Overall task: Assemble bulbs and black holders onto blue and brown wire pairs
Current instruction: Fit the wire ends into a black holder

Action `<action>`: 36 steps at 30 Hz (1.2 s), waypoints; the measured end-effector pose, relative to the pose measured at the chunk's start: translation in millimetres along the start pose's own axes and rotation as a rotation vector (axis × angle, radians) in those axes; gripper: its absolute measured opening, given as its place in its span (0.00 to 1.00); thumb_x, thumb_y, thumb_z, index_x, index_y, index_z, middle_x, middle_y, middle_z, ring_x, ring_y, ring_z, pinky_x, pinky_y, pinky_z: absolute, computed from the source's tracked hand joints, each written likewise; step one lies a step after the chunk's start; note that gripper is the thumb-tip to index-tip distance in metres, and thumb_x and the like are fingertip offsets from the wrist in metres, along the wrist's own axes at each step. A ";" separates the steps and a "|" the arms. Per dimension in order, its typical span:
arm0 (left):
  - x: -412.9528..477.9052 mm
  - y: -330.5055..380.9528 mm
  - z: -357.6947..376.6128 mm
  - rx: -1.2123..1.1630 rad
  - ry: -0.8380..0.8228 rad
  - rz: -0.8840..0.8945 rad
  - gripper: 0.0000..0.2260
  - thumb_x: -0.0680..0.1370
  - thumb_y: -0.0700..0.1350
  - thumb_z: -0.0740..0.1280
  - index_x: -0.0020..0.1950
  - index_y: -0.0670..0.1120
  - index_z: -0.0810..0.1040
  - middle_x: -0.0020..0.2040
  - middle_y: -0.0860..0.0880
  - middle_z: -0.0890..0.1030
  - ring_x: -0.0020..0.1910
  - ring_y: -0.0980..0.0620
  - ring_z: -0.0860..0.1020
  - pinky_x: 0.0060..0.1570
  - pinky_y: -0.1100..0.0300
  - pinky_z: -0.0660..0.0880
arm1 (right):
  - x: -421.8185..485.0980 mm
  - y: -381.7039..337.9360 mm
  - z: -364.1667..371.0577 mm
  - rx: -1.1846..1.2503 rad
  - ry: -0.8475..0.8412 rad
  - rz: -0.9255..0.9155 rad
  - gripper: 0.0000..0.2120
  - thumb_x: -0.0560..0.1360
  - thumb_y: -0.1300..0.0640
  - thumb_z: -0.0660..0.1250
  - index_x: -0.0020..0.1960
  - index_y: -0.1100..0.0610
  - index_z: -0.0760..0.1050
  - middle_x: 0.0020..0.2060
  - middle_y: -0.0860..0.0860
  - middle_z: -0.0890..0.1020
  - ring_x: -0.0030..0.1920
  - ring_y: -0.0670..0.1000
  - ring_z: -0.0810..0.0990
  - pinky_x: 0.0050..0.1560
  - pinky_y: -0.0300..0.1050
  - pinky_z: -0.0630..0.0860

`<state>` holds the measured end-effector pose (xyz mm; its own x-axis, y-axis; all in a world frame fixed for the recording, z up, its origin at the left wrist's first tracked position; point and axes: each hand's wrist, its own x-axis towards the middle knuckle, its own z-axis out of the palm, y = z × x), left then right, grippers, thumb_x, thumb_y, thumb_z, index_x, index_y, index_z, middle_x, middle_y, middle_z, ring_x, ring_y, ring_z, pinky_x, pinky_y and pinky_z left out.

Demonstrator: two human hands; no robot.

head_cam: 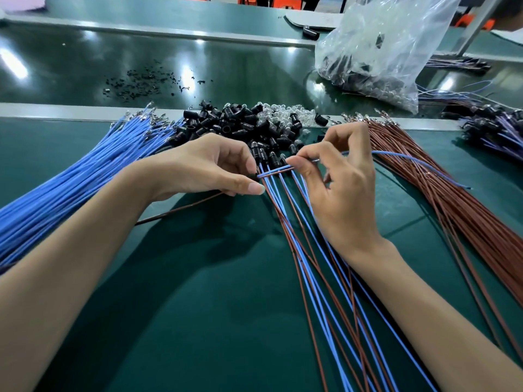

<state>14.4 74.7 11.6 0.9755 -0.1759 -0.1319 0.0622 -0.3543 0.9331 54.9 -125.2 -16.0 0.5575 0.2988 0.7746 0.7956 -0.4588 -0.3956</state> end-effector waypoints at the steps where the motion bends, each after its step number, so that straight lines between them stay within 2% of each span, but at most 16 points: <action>1: 0.5 0.2 1.0 0.003 0.001 0.004 0.15 0.60 0.50 0.76 0.42 0.45 0.78 0.34 0.51 0.81 0.34 0.55 0.76 0.34 0.69 0.74 | 0.2 0.1 0.3 -0.010 0.015 0.001 0.09 0.76 0.57 0.69 0.43 0.63 0.79 0.45 0.53 0.68 0.46 0.51 0.70 0.49 0.39 0.70; 3: 1.3 0.5 3.2 0.007 0.006 0.010 0.15 0.60 0.51 0.76 0.41 0.46 0.78 0.34 0.51 0.81 0.34 0.56 0.77 0.35 0.69 0.74 | 0.2 0.2 1.5 -0.010 -0.001 0.007 0.09 0.75 0.57 0.69 0.43 0.63 0.80 0.45 0.55 0.73 0.47 0.54 0.74 0.51 0.43 0.71; 6: 1.4 0.6 5.5 0.022 0.021 0.023 0.16 0.59 0.53 0.76 0.40 0.46 0.79 0.35 0.51 0.81 0.35 0.57 0.77 0.37 0.70 0.74 | -1.7 -0.4 3.3 0.024 -0.077 0.023 0.08 0.75 0.59 0.70 0.42 0.64 0.79 0.42 0.56 0.78 0.43 0.56 0.77 0.45 0.44 0.72; 8: 1.2 1.3 5.1 0.065 0.041 0.033 0.16 0.60 0.54 0.75 0.40 0.46 0.80 0.37 0.50 0.82 0.37 0.57 0.77 0.38 0.69 0.74 | -2.3 -0.7 3.1 0.020 -0.102 0.031 0.08 0.75 0.58 0.70 0.42 0.63 0.79 0.39 0.55 0.79 0.40 0.55 0.77 0.42 0.44 0.71; 11: 0.3 4.1 3.6 0.123 0.065 0.046 0.16 0.62 0.55 0.74 0.42 0.45 0.82 0.39 0.46 0.84 0.38 0.56 0.79 0.41 0.67 0.74 | -2.6 -1.1 2.1 -0.011 -0.089 0.071 0.09 0.75 0.56 0.70 0.42 0.62 0.80 0.38 0.55 0.80 0.38 0.55 0.78 0.40 0.50 0.72; 14: 0.8 7.5 5.7 0.179 0.086 0.083 0.13 0.65 0.52 0.74 0.43 0.44 0.82 0.39 0.47 0.84 0.37 0.58 0.79 0.40 0.68 0.74 | -2.9 -1.0 2.6 -0.036 -0.084 0.109 0.09 0.75 0.55 0.70 0.42 0.62 0.80 0.38 0.55 0.81 0.38 0.55 0.78 0.40 0.53 0.73; 16: 2.5 8.4 8.6 0.227 0.113 0.110 0.10 0.68 0.47 0.75 0.42 0.43 0.82 0.37 0.49 0.83 0.35 0.59 0.78 0.39 0.69 0.74 | -2.5 -0.3 2.5 -0.020 -0.092 0.100 0.08 0.75 0.57 0.70 0.42 0.62 0.80 0.38 0.55 0.81 0.38 0.54 0.78 0.41 0.48 0.73; 19: 4.6 7.9 12.0 0.349 0.151 0.136 0.07 0.69 0.43 0.77 0.42 0.43 0.82 0.37 0.49 0.83 0.34 0.59 0.78 0.40 0.65 0.77 | -1.8 1.1 2.7 0.010 -0.106 0.085 0.08 0.74 0.59 0.71 0.40 0.63 0.79 0.37 0.54 0.80 0.38 0.52 0.76 0.41 0.39 0.68; 23: 5.0 7.6 13.5 0.402 0.170 0.153 0.07 0.69 0.44 0.76 0.42 0.43 0.83 0.37 0.47 0.83 0.35 0.58 0.78 0.40 0.63 0.77 | -2.3 2.6 3.1 0.022 -0.088 0.140 0.09 0.75 0.57 0.71 0.40 0.62 0.79 0.37 0.53 0.80 0.37 0.51 0.76 0.40 0.43 0.70; 27: 5.9 8.9 15.9 0.366 0.197 0.193 0.06 0.68 0.44 0.76 0.40 0.44 0.82 0.35 0.50 0.82 0.32 0.63 0.76 0.36 0.70 0.74 | -2.9 3.7 4.1 0.009 -0.108 0.158 0.09 0.75 0.56 0.71 0.40 0.62 0.79 0.37 0.53 0.80 0.37 0.52 0.77 0.40 0.46 0.71; 30: 6.9 8.4 15.7 0.357 0.210 0.210 0.06 0.68 0.45 0.77 0.39 0.46 0.82 0.35 0.50 0.82 0.31 0.64 0.76 0.36 0.70 0.73 | -2.9 3.3 5.3 0.079 -0.155 0.138 0.08 0.74 0.57 0.71 0.40 0.62 0.80 0.36 0.53 0.81 0.37 0.50 0.76 0.40 0.41 0.71; 33: 7.5 6.0 17.5 0.361 0.193 0.200 0.07 0.68 0.46 0.77 0.40 0.45 0.82 0.36 0.49 0.83 0.33 0.60 0.78 0.38 0.66 0.76 | -3.4 2.5 6.5 0.123 -0.186 0.127 0.07 0.73 0.58 0.72 0.39 0.62 0.80 0.35 0.53 0.81 0.36 0.47 0.75 0.39 0.34 0.68; 36: 7.8 4.6 19.9 0.362 0.170 0.199 0.07 0.69 0.46 0.76 0.41 0.44 0.83 0.36 0.49 0.83 0.34 0.59 0.78 0.37 0.66 0.75 | -3.4 1.4 5.5 0.136 -0.202 0.115 0.07 0.74 0.58 0.72 0.40 0.61 0.80 0.36 0.51 0.80 0.37 0.46 0.75 0.39 0.32 0.68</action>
<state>18.1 53.5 8.2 0.9837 -0.1302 0.1241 -0.1788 -0.6329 0.7533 55.4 -122.2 -21.9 0.6708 0.4182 0.6124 0.7416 -0.3863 -0.5485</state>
